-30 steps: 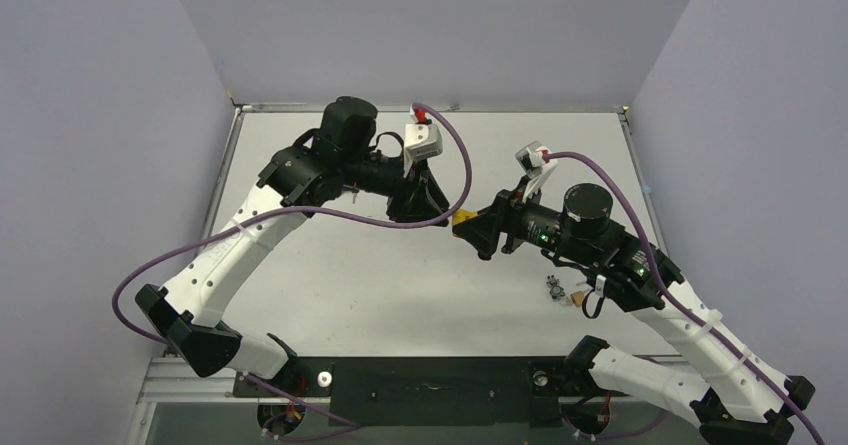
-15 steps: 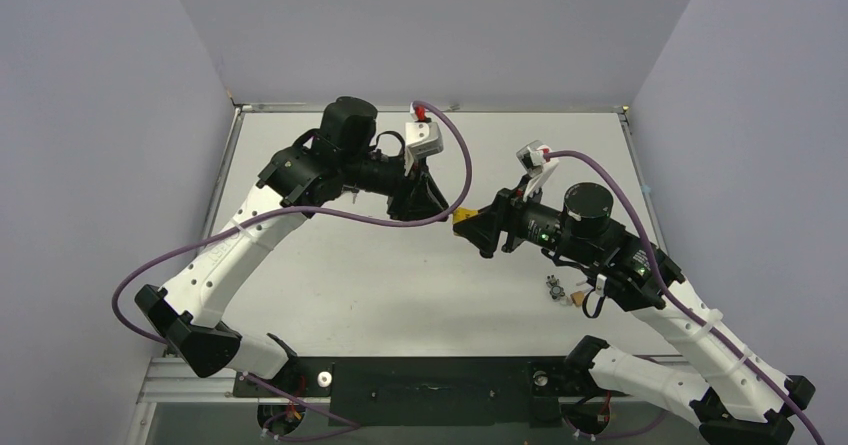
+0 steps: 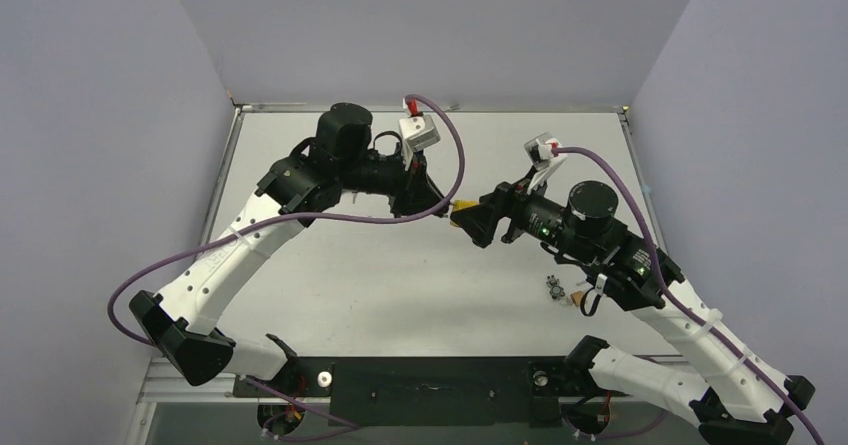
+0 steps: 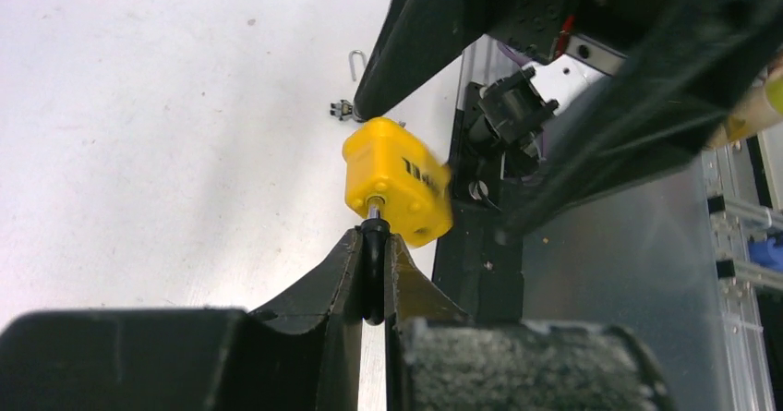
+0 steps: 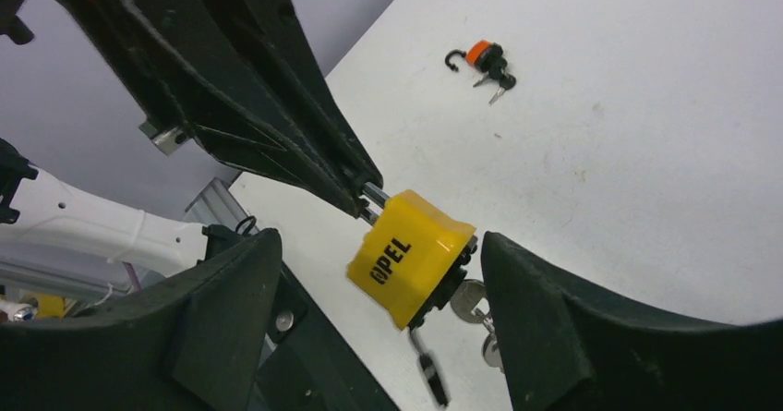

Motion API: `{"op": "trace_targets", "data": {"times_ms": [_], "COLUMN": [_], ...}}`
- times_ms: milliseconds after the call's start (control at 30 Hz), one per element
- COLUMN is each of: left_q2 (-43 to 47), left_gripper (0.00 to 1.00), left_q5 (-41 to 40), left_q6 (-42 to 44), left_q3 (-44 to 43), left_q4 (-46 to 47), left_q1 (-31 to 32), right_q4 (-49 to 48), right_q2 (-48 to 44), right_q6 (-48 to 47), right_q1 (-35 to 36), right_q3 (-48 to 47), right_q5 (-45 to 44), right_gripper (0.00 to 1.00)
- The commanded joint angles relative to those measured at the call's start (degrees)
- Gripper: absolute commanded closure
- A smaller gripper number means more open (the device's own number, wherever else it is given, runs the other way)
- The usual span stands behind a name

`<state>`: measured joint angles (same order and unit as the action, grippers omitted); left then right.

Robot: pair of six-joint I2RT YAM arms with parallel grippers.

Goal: Lock with the key
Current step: Pick up the lock from the center of the board.

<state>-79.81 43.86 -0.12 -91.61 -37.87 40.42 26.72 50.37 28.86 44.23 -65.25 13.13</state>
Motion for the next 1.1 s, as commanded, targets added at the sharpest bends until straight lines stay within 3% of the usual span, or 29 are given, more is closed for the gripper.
{"op": "trace_targets", "data": {"times_ms": [0, 133, 300, 433, 633, 833, 1067], "left_q2": [3.4, 5.2, 7.2, 8.0, 8.8, 9.2, 9.0], "left_gripper": [1.0, 1.0, 1.0, 1.0, 1.0, 1.0, 1.0], "left_q5": [-5.2, -5.2, -5.2, -3.8, -0.6, 1.1, 3.5], "left_q6": [-9.6, -11.8, -14.8, -17.2, -25.3, -28.6, -31.7], "left_q3": [1.6, 1.4, -0.5, -3.7, -8.2, -10.7, -10.8], "left_q4": [11.0, 13.0, 14.7, 14.8, 17.7, 18.8, 22.9], "left_q1": [-1.7, -3.1, -4.2, -4.3, -4.7, -4.9, -4.9], "right_q4": [-12.1, -19.3, -29.4, -32.8, -32.9, -48.8, -50.7], "right_q2": [0.1, 0.6, 2.5, 5.5, 8.2, 10.6, 12.4], "right_q6": [-1.2, -1.3, 0.9, -0.4, -3.3, 8.3, 10.6], "right_q1": [-1.5, -6.6, -16.0, -18.6, -18.8, -18.6, -17.3], "right_q3": [-0.8, 0.6, 1.1, -2.9, -8.6, -9.1, -11.1], "right_q5": [-1.5, 7.4, 24.5, 34.8, 42.0, 48.0, 49.1], "right_gripper": [0.19, 0.13, 0.13, 0.13, 0.14, 0.2, 0.29]}}
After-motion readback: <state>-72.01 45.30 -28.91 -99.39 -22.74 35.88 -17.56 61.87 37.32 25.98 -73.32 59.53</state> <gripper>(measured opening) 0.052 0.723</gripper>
